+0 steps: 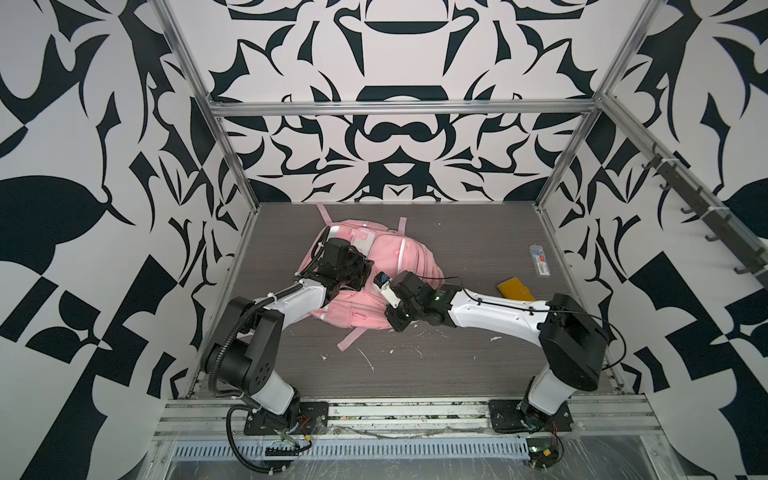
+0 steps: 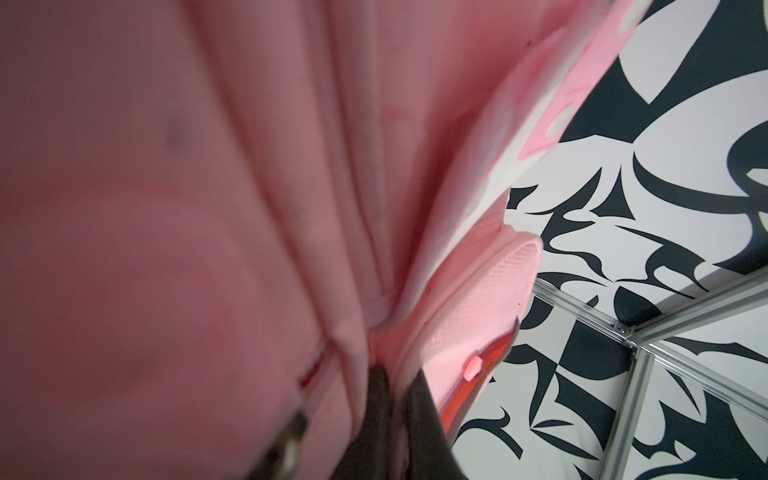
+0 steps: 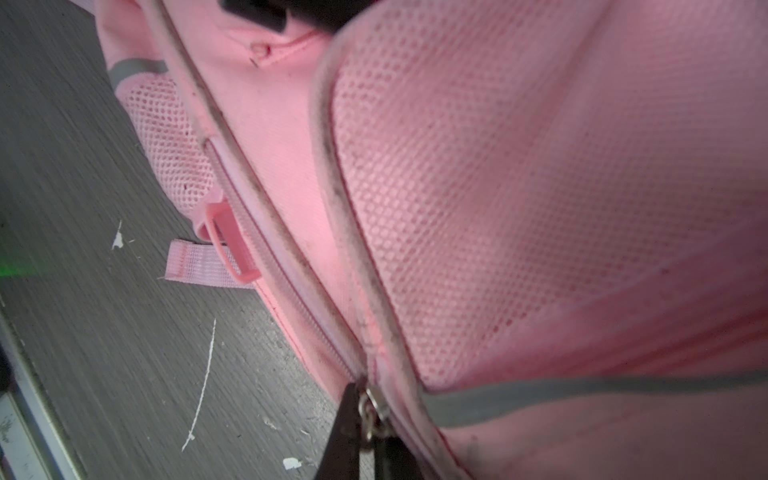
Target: Pack the student bag
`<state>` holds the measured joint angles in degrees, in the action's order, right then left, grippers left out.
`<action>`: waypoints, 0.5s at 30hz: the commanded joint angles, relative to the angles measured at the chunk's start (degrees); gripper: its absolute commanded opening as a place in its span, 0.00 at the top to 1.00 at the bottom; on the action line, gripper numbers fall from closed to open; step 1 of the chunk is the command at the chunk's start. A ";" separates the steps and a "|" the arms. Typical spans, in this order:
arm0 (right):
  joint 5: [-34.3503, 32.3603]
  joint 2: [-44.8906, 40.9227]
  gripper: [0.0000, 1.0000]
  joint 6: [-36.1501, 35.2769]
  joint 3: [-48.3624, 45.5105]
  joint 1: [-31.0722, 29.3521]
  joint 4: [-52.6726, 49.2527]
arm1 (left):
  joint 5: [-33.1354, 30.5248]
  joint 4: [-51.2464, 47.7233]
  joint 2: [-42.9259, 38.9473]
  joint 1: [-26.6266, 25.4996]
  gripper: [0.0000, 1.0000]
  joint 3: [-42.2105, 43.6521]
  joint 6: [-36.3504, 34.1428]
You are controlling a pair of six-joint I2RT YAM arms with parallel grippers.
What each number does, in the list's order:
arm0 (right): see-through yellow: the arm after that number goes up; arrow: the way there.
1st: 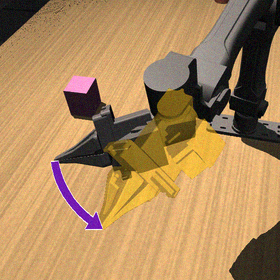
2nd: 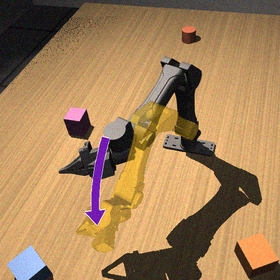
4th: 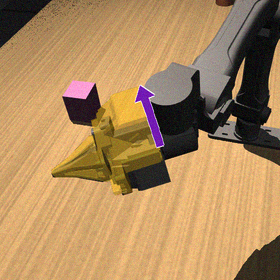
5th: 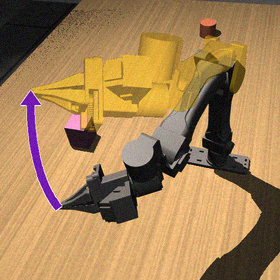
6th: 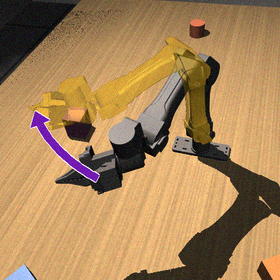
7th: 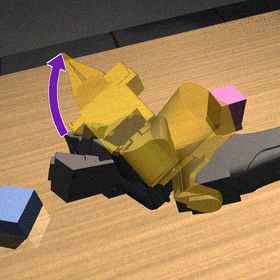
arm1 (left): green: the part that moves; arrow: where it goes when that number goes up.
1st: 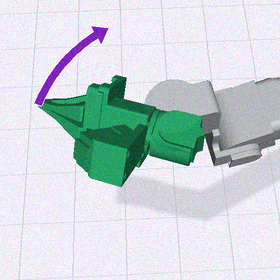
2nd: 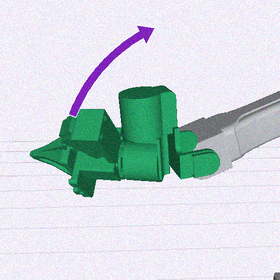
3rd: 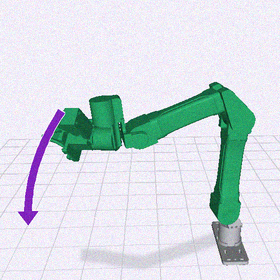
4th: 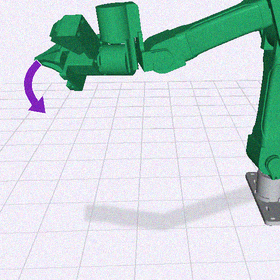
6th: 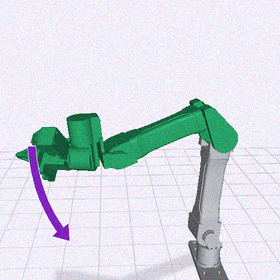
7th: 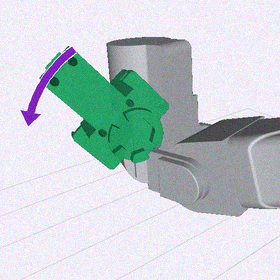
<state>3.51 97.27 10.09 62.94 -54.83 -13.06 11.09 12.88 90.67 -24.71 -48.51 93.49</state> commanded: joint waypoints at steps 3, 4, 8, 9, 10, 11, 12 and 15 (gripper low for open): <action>9.66 -0.19 0.98 1.13 3.48 -0.76 11.80 | 1.12 5.57 -0.14 -2.09 1.00 -2.55 4.14; 9.66 -0.52 0.96 1.48 3.50 -0.42 11.92 | 1.29 4.67 -0.46 -2.08 1.00 -2.48 3.56; 10.92 -2.91 0.88 3.98 2.39 1.55 10.11 | 0.96 0.50 -2.59 -1.81 1.00 -2.53 -1.01; 11.12 -3.91 0.85 4.10 2.04 1.92 9.14 | 1.48 -1.10 -2.83 -1.45 1.00 -2.96 -3.78; 10.71 -5.11 0.82 4.10 1.48 2.08 8.50 | 2.11 -3.29 -2.94 -1.16 1.00 -3.55 -5.95; 10.23 -6.69 0.78 4.00 0.43 2.20 7.82 | 2.30 -5.50 -3.17 -0.89 1.00 -3.84 -8.47; 9.88 -8.46 0.74 3.82 -0.57 2.48 7.01 | 2.05 -6.99 -3.49 -0.85 1.00 -3.72 -10.49; 8.32 -13.89 0.64 5.58 -4.90 3.95 5.51 | 0.71 -10.22 -4.28 -0.71 1.00 -2.55 -14.17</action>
<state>11.46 89.97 14.11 60.18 -52.10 -10.41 11.31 7.14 89.08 -25.08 -50.61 84.23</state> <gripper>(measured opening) 0.342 0.098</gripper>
